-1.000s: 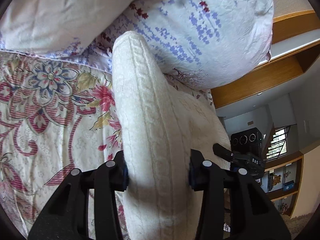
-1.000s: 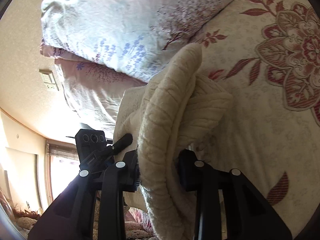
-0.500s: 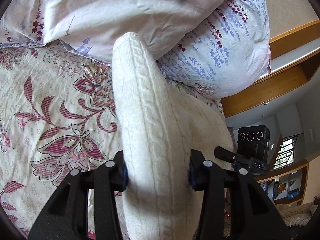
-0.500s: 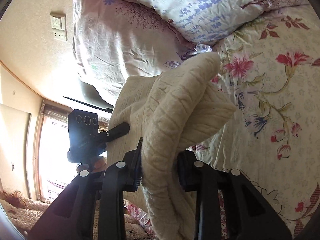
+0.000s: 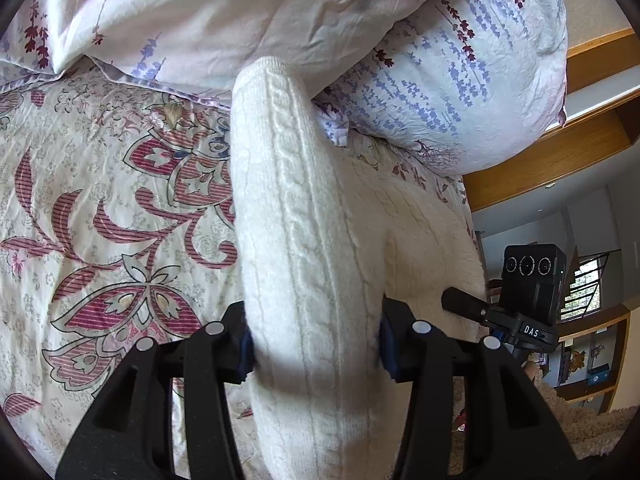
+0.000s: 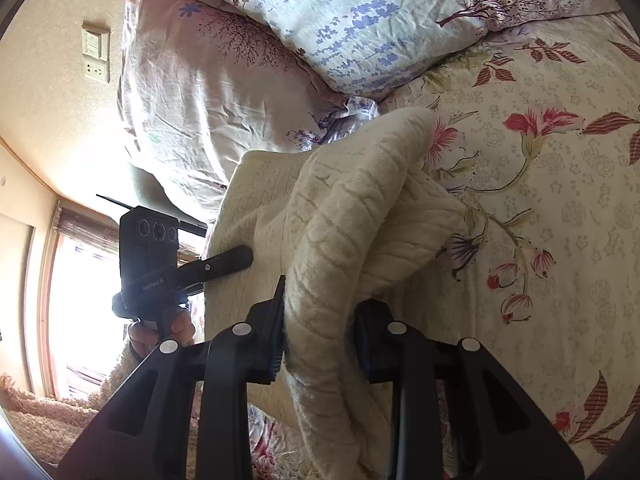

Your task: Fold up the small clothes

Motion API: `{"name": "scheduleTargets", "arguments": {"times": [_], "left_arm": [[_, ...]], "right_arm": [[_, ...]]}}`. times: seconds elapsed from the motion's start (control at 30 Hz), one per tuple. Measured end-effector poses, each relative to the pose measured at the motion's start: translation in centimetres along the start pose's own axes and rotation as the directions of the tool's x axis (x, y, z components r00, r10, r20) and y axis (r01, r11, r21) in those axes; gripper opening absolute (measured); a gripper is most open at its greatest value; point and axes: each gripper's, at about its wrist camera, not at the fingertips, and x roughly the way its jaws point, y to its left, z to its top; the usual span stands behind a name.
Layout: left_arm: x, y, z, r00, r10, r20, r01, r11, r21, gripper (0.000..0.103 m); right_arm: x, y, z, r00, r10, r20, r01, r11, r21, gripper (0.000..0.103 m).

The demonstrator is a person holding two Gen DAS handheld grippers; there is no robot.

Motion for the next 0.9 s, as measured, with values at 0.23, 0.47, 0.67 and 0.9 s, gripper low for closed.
{"name": "scheduleTargets", "arguments": {"times": [0.23, 0.47, 0.67, 0.9], "left_arm": [[0.6, 3.3, -0.5, 0.998, -0.041, 0.056, 0.05, 0.986, -0.162, 0.067], [-4.7, 0.5, -1.1, 0.947, 0.198, 0.251, -0.186, 0.98, -0.073, 0.085], [-3.7, -6.2, -1.3, 0.906, 0.268, 0.327, -0.332, 0.93, 0.158, 0.098], [2.1, -6.9, 0.7, 0.909, 0.361, 0.209, -0.406, 0.88, 0.246, 0.097]], "right_arm": [[1.4, -4.5, -1.0, 0.999, -0.019, -0.036, 0.024, 0.988, 0.152, 0.039], [-3.8, -4.6, 0.3, 0.993, -0.072, 0.097, 0.056, 0.985, 0.163, 0.046], [-4.3, -5.5, 4.0, 0.984, -0.073, 0.164, 0.04, 0.98, 0.196, 0.046], [-0.5, -6.0, 5.6, 0.971, -0.223, 0.089, 0.205, 0.963, 0.175, 0.008]]}}
